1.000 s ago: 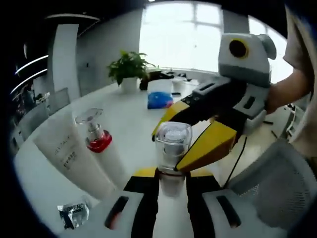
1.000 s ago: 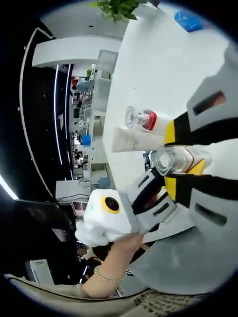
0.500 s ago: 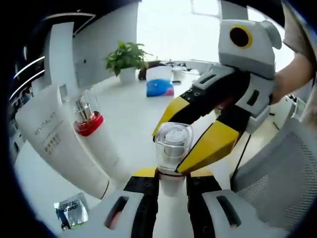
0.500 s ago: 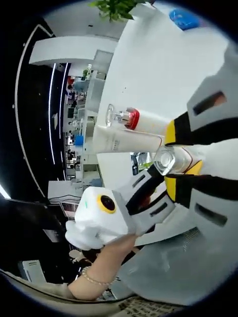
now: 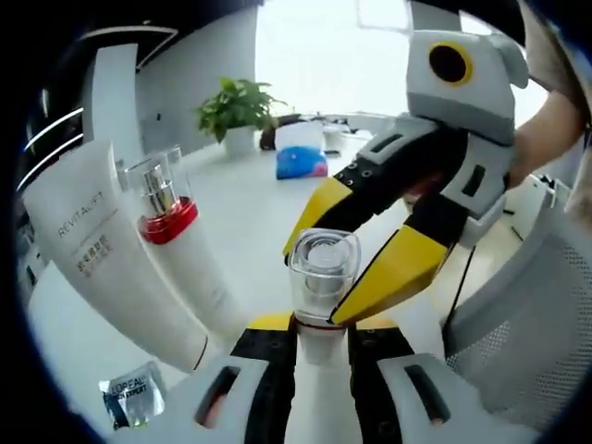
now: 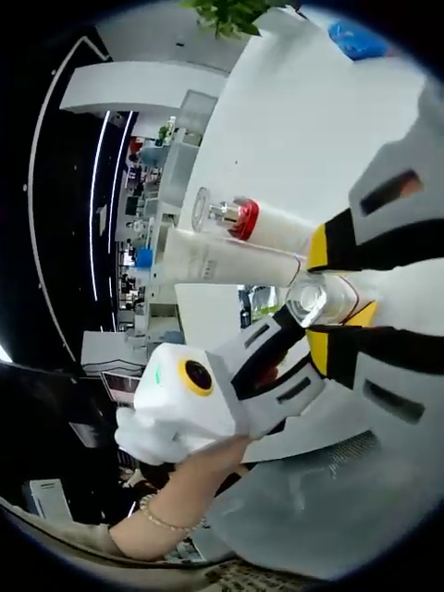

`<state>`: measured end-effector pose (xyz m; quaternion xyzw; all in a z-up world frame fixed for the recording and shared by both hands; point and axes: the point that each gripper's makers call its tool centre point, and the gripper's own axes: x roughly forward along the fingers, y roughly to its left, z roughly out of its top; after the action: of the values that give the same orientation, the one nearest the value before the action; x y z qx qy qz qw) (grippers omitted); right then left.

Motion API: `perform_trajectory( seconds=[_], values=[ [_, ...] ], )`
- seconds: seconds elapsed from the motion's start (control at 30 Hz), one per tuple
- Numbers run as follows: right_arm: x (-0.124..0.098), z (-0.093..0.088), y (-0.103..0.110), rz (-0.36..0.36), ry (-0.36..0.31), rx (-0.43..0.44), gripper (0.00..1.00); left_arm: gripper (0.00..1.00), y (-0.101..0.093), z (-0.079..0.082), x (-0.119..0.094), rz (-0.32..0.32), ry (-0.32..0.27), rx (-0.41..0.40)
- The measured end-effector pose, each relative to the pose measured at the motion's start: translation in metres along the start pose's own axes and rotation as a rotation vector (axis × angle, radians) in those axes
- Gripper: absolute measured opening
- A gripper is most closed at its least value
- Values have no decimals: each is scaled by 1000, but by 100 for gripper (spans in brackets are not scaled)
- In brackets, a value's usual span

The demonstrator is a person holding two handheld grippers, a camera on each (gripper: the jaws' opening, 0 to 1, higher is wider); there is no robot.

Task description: Arrange the skincare products in the storage area until every visible bottle or jar stands upright without overlapping.

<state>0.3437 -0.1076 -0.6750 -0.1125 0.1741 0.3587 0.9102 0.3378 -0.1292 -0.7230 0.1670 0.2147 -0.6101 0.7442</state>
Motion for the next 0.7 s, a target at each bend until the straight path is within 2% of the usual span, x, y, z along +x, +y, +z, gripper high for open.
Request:
perform_trajectory(
  seconds=[0.33,0.5,0.7],
  values=[
    [14,7,-14,5,-9,-1,22,17,20,3,2,0,-14,7],
    [16,10,-22,-8,-27,27,25,17,29,4,4,-6,-12,15],
    [14,6,-30,-26,-23,44,26,17,37,5,7,-11,-10,17]
  ],
)
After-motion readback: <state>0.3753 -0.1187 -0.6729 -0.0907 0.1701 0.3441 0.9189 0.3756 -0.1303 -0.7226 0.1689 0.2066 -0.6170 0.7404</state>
